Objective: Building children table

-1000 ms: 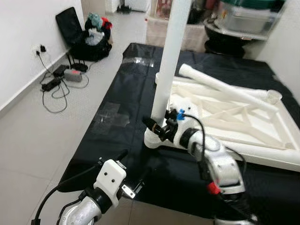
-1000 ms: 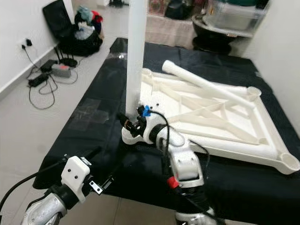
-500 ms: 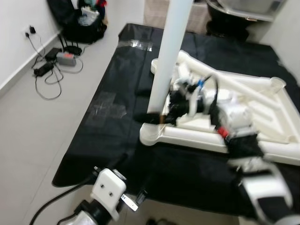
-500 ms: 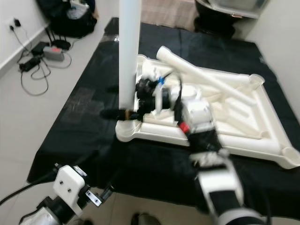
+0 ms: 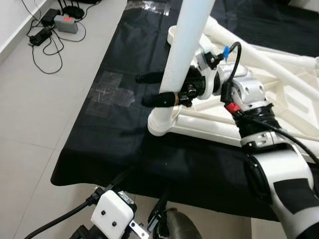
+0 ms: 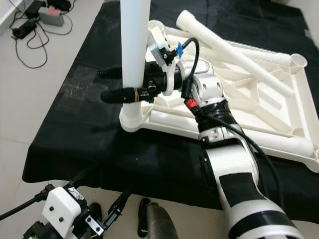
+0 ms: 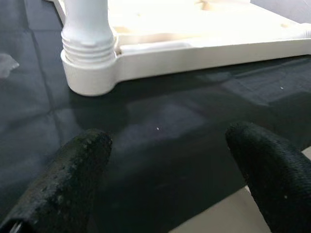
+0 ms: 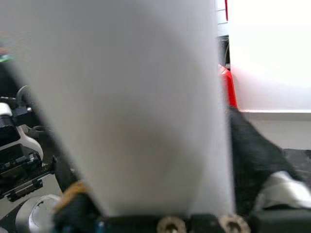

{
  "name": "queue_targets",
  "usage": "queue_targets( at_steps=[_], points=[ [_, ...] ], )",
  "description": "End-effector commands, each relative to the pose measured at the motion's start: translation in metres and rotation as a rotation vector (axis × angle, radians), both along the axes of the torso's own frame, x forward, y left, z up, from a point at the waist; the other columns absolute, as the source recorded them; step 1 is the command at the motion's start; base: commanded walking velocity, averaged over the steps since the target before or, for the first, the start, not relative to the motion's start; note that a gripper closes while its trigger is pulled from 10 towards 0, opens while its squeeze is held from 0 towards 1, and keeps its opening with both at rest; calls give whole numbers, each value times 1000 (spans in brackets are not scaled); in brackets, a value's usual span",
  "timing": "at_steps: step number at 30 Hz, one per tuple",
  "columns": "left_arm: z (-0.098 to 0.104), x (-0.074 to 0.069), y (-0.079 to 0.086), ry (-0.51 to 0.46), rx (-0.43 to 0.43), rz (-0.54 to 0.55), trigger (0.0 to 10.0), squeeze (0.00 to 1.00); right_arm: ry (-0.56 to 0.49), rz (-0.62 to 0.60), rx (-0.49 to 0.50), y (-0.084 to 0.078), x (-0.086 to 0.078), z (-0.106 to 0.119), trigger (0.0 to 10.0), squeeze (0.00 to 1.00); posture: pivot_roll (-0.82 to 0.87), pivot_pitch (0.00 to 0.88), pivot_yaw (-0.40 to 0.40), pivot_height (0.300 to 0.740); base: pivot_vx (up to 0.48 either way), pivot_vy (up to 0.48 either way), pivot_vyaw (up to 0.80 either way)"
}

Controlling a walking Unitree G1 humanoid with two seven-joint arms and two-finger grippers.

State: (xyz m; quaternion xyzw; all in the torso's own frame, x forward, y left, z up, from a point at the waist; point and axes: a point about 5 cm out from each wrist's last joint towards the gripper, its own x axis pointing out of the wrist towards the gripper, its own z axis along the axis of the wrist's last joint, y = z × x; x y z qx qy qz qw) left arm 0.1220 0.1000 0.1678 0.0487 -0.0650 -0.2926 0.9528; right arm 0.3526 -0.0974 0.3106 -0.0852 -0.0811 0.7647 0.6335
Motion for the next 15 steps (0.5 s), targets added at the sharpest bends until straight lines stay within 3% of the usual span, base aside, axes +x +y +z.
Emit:
queue_targets(
  at_steps=[1,8,10,11,12,13,14,15],
  points=[
    [-4,-3,1,38,9,-10,9294,0,-20,-9,22,-10,1,7,0,0,171,344,-120,740,0,0,0],
    [-10,7,3,44,19,-7,9373,0,-42,-74,42,-31,1,5,0,0,123,291,-116,740,0,0,0],
    [-16,15,4,44,24,-5,9451,0,-40,-285,78,-39,0,-11,0,0,92,243,-130,740,0,0,0],
    [-16,15,4,44,24,-5,9451,0,-40,-285,78,-39,0,-11,0,0,92,243,-130,740,0,0,0],
    [-19,19,4,45,28,-3,9490,0,8,-422,125,-39,-5,-22,0,0,85,226,-132,740,0,0,0],
    [-24,24,5,47,33,-2,9451,0,88,-668,115,-26,-16,-54,0,0,86,196,-138,740,0,0,0],
    [-24,24,5,47,33,-2,9451,0,88,-668,115,-26,-16,-54,0,0,86,196,-138,740,0,0,0],
    [-29,31,7,51,39,2,9529,0,129,-1053,43,-16,-27,-93,0,0,60,164,-130,740,0,0,0]
  ],
)
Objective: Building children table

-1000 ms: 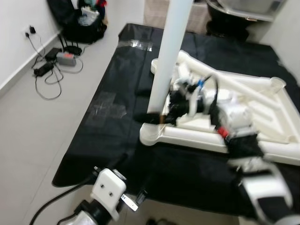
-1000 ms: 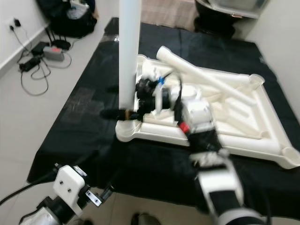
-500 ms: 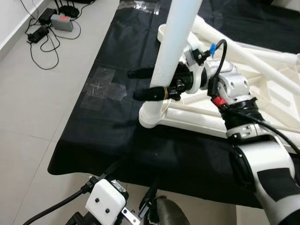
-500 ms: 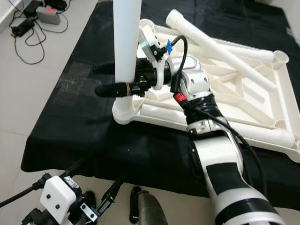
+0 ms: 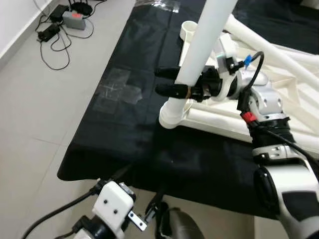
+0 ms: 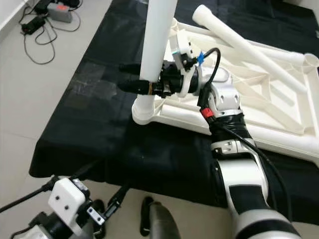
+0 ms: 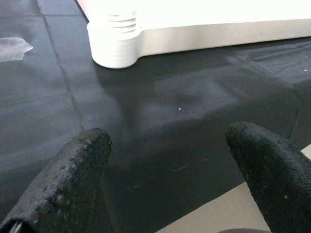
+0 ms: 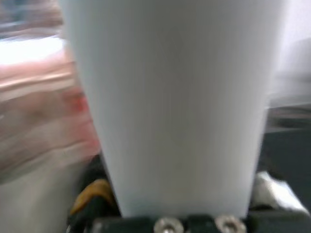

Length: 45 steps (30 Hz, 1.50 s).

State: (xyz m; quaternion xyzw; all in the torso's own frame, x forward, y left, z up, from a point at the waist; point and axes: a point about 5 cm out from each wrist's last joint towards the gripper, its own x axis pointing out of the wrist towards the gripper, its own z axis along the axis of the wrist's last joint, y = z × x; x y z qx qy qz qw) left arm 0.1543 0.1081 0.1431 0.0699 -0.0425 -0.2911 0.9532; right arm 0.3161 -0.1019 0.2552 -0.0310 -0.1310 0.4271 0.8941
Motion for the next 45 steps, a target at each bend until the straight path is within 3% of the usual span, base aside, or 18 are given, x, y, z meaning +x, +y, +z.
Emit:
queue_targets(
  at_steps=[1,2,5,8,12,13,16,17,19,23,26,33,34,35,36,37,42,45],
  points=[
    [-8,4,1,24,-11,-1,9529,0,340,-466,-124,-10,-13,-68,0,0,51,158,-127,740,0,0,0],
    [-12,10,2,24,-6,0,9490,0,388,-552,-143,-1,-34,-88,0,0,28,127,-111,740,0,0,0],
    [-14,15,2,24,-3,1,9490,0,408,-545,-151,7,-44,-98,0,0,23,119,-109,740,0,0,0],
    [-20,28,3,24,3,3,9843,0,362,-410,-124,27,-28,-93,0,0,15,61,-102,740,0,0,0],
    [-25,40,6,24,6,12,9843,0,287,-389,-96,34,-3,-73,0,0,12,34,-100,740,0,0,0],
    [-26,44,8,19,10,19,9882,0,268,-389,-75,34,4,-66,10000,0,13,24,-97,740,0,0,0],
    [-26,47,9,12,14,25,9922,0,267,-373,-73,34,7,-64,10000,24,7,17,-90,740,0,0,0],
    [-27,49,8,8,17,28,9882,0,279,-277,-72,35,10,-67,10000,1000,8,18,-88,740,0,0,0],
    [-27,50,8,2,17,27,9922,0,251,-245,-85,31,9,-63,10000,1000,20,32,-84,740,0,0,0],
    [-25,44,4,-7,6,12,9882,0,131,181,-163,13,1,-37,10000,1000,39,68,-94,740,0,0,0],
    [-24,41,4,-11,3,9,9882,0,91,216,-212,8,5,-31,10000,1000,48,97,-98,740,0,0,0],
    [-15,19,-1,-17,-15,-7,9647,0,49,545,-309,1,34,8,10000,1000,118,184,-120,740,0,0,0],
    [-14,16,-1,-16,-17,-6,9608,0,38,602,-330,5,36,15,4118,0,137,204,-121,740,0,0,0],
    [-13,14,-1,-15,-18,-5,9569,0,23,637,-338,8,39,21,2588,0,137,204,-121,740,0,0,0],
    [-13,14,-1,-15,-18,-5,9569,0,23,637,-338,8,39,21,2588,0,137,204,-121,740,0,0,0],
    [-12,13,-1,-15,-18,-4,9529,0,17,670,-348,10,40,26,0,0,142,207,-123,740,0,0,0],
    [-11,11,0,-14,-17,-1,9529,0,25,726,-349,5,42,33,0,0,148,209,-120,740,0,0,0],
    [-12,12,0,-13,-15,1,9490,0,17,607,-339,-4,48,28,0,0,121,187,-119,740,0,0,0]
  ],
)
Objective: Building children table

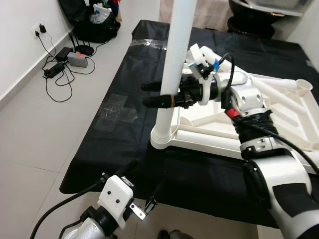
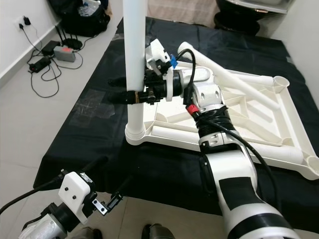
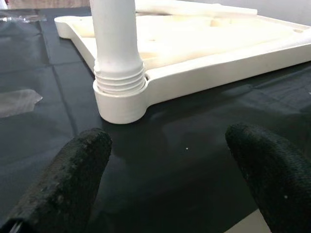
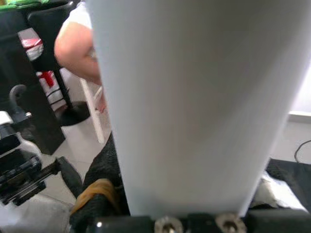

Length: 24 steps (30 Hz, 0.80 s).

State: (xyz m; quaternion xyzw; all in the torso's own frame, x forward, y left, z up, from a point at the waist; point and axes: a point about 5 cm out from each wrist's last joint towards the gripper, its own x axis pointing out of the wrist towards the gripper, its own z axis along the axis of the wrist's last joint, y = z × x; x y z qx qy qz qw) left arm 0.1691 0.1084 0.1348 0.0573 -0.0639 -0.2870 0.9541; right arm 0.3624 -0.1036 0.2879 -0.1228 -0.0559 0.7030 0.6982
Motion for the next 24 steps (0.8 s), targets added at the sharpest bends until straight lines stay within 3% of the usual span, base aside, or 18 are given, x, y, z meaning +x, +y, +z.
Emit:
queue_targets(
  at_steps=[1,4,5,6,7,8,9,10,11,13,14,15,16,18,19,20,21,24],
  points=[
    [-4,-2,0,21,22,-3,9490,0,-16,-36,-16,-2,2,-4,0,0,121,187,-119,740,0,0,0],
    [-8,4,2,27,25,-2,9569,0,32,-538,78,-17,6,-37,0,0,89,147,-117,740,0,0,0],
    [-8,4,2,27,25,-2,9569,0,32,-538,78,-17,6,-37,0,0,89,147,-117,740,0,0,0],
    [-9,7,3,28,27,-1,9569,0,100,-771,98,-22,-4,-59,0,0,76,129,-107,740,0,0,0],
    [-9,7,3,28,27,-1,9569,0,100,-771,98,-22,-4,-59,0,0,76,129,-107,740,0,0,0],
    [-10,9,4,29,30,0,9569,0,146,-935,104,-29,-13,-73,0,0,73,125,-105,740,0,0,0],
    [-10,9,4,29,30,0,9569,0,146,-935,104,-29,-13,-73,0,0,73,125,-105,740,0,0,0],
    [-12,13,5,30,34,0,9647,0,257,-1204,116,-43,-35,-97,0,0,55,102,-95,740,0,0,0],
    [-12,13,5,30,34,0,9647,0,257,-1204,116,-43,-35,-97,0,0,55,102,-95,740,0,0,0],
    [-17,22,8,34,41,1,9686,0,343,-1542,61,-77,-80,-133,0,0,13,66,-92,740,0,0,0],
    [-17,22,8,34,41,1,9686,0,343,-1542,61,-77,-80,-133,0,0,13,66,-92,740,0,0,0],
    [-18,26,8,35,42,2,9686,0,363,-1614,46,-86,-91,-142,0,0,7,57,-93,740,0,0,0],
    [-20,29,8,36,42,2,9725,0,322,-1656,31,-100,-86,-144,0,0,6,42,-97,740,0,0,0],
    [-20,29,8,36,42,2,9725,0,322,-1656,31,-100,-86,-144,0,0,6,42,-97,740,0,0,0],
    [-21,33,9,32,43,8,9804,0,268,-1696,41,-114,-74,-138,0,0,6,31,-97,740,0,0,0],
    [-21,33,9,32,43,8,9804,0,268,-1696,41,-114,-74,-138,0,0,6,31,-97,740,0,0,0],
    [-21,35,9,26,45,16,9686,0,208,-1709,76,-119,-60,-125,0,0,8,26,-105,740,0,0,0],
    [-21,38,9,19,47,25,9686,0,160,-1708,128,-115,-44,-107,0,0,12,29,-109,740,0,0,0]
  ],
)
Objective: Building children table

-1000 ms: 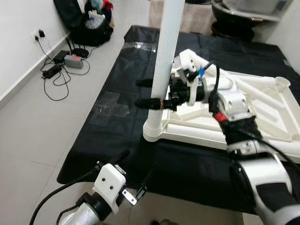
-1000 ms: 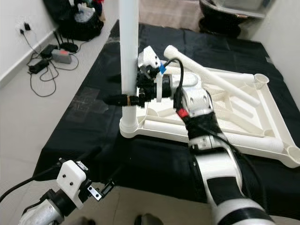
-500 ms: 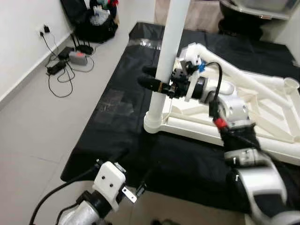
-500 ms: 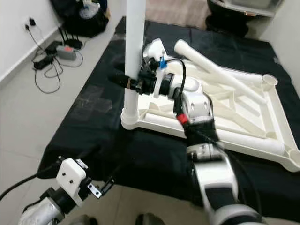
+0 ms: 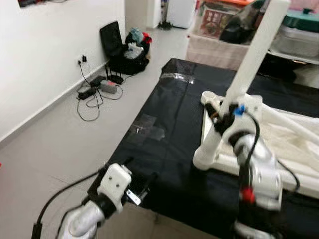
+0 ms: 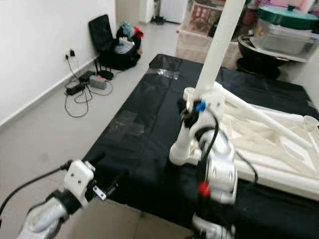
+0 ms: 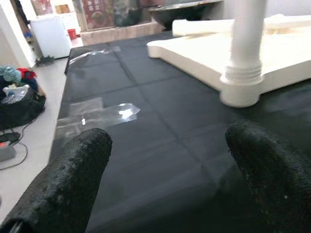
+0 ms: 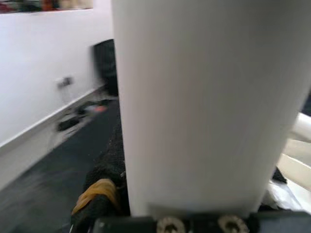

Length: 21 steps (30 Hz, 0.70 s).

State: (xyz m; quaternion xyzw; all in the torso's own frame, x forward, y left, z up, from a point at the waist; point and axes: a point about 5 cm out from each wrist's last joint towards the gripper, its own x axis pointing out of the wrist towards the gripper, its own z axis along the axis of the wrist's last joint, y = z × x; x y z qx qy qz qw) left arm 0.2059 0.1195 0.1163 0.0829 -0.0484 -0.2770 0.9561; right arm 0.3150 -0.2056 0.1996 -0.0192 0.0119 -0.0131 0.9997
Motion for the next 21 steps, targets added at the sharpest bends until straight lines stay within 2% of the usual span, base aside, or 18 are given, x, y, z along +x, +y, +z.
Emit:
queue_targets(
  at_steps=[1,2,3,4,5,6,7,8,9,10,11,13,14,15,16,18,19,21],
  points=[
    [-2,1,-2,5,-9,0,9686,0,105,-99,-28,-12,3,-18,0,0,12,29,-109,740,0,0,0],
    [-2,0,-2,3,-9,1,9686,0,87,-27,-13,7,8,-11,9569,0,17,39,-109,740,0,0,0],
    [-2,0,-2,2,-9,1,9686,0,79,24,-2,21,9,-7,9569,0,17,39,-109,740,0,0,0],
    [-2,-1,-2,0,-9,-1,9686,0,45,207,19,45,8,0,10000,827,23,49,-111,740,0,0,0],
    [-2,-1,-2,0,-9,-1,9686,0,45,207,19,45,8,0,10000,827,23,49,-111,740,0,0,0],
    [-2,-2,-3,-1,-10,-3,9686,0,21,335,30,61,6,5,10000,827,23,49,-111,740,0,0,0],
    [-1,-3,-3,-2,-11,-5,9725,0,-18,559,29,75,0,12,10000,1000,29,62,-109,740,0,0,0],
    [-1,-3,-3,-2,-11,-5,9725,0,-18,559,29,75,0,12,10000,1000,29,62,-109,740,0,0,0],
    [-1,-3,-4,-3,-13,-7,9725,0,-40,706,24,84,-5,16,10000,1000,29,62,-109,740,0,0,0],
    [-1,-3,-4,-3,-13,-7,9725,0,-40,706,24,84,-5,16,10000,1000,29,62,-109,740,0,0,0],
    [-1,-5,-4,-4,-14,-9,9725,0,-61,804,12,86,-10,20,10000,1000,31,74,-107,740,0,0,0],
    [1,-8,-6,-7,-19,-16,9725,0,-80,1016,-106,76,-9,29,10000,1000,37,95,-106,740,0,0,0],
    [1,-8,-6,-7,-19,-16,9725,0,-80,1016,-106,76,-9,29,10000,1000,37,95,-106,740,0,0,0],
    [2,-9,-6,-7,-21,-18,9725,0,-80,1082,-153,71,-8,31,10000,1000,37,95,-106,740,0,0,0],
    [3,-11,-7,-8,-23,-21,9725,0,-60,1148,-185,65,-5,34,10000,827,48,114,-109,740,0,0,0],
    [4,-12,-7,-8,-25,-22,9725,0,-48,1192,-212,62,-2,36,10000,827,49,116,-110,740,0,0,0],
    [5,-14,-8,-8,-26,-23,9686,0,-18,1242,-220,60,3,38,10000,0,53,127,-109,740,0,0,0],
    [6,-16,-9,-9,-27,-24,9647,0,-3,1282,-235,59,7,40,10000,0,56,133,-109,740,0,0,0]
  ],
)
